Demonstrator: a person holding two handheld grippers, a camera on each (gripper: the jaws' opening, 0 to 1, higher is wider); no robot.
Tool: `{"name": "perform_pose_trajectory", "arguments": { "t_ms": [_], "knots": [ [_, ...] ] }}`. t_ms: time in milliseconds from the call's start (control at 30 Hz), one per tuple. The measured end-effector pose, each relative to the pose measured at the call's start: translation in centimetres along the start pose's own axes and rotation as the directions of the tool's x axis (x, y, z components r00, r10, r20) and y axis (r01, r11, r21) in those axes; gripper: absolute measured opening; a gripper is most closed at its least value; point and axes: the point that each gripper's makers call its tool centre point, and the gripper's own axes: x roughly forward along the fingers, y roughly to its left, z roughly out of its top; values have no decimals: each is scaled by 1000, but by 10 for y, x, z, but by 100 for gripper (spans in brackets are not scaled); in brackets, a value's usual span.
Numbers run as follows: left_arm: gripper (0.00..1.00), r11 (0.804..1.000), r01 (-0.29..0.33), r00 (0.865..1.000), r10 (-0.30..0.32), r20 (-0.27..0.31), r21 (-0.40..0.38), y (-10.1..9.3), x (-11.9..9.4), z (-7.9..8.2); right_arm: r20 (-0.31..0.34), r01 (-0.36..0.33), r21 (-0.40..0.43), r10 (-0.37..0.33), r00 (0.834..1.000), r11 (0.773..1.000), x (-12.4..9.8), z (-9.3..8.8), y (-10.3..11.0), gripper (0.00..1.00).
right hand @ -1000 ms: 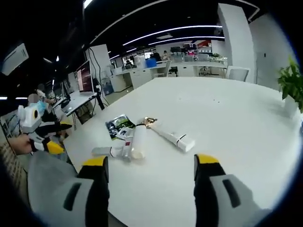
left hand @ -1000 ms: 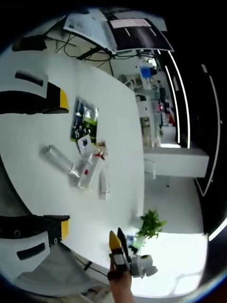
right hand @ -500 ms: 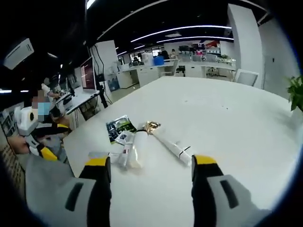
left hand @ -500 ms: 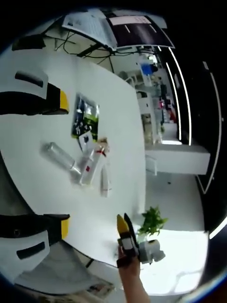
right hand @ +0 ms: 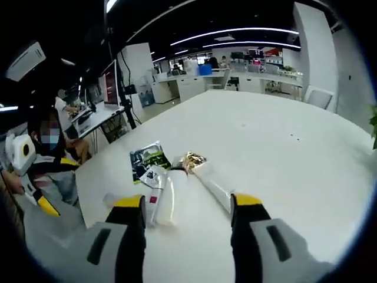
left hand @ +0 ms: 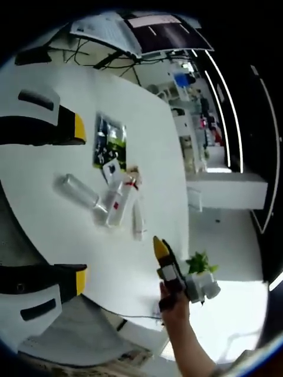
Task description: Arrange the skincare products in the storage area until every visible bottle or jar stands upright without overlapping.
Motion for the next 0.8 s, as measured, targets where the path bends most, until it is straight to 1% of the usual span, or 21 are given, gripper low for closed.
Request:
{"name": "perform_pose_trajectory", "arguments": {
  "t_ms": [67,267,367,400,433,500,567,633,733,800],
  "knots": [
    [80,1000,2,1000,-2,0,-10,1,0,0,-8,-14,-5,14,1000,1000,10,-1,3,56],
    [79,1000,-1,1000,2,8,-28,2,0,1,-28,-26,8,26,999,1000,38,-2,2,54],
    [78,999,-2,1000,3,16,-38,4,0,2,-39,-12,14,12,999,1000,51,-3,2,49],
    [77,999,-2,1000,3,19,-41,4,0,2,-33,9,50,-7,999,999,57,-3,1,48],
    [77,999,-2,1000,3,21,-46,4,0,2,-30,16,67,-14,999,998,61,-3,1,48],
    [77,999,-5,1000,6,25,-53,5,0,3,-28,22,78,-20,999,997,71,-3,3,47],
    [77,998,-9,999,11,32,-61,7,-1,4,-43,25,78,-21,999,997,81,-5,8,45],
    [76,997,-11,999,13,36,-71,8,-1,5,-67,28,57,-24,997,998,90,-9,11,43],
    [76,997,-14,999,17,45,-81,9,-2,6,-95,52,37,-48,994,998,100,-13,10,41],
    [76,996,-22,998,27,48,-88,11,-2,6,-107,69,19,-67,992,997,105,-14,7,37]
  ]
}}
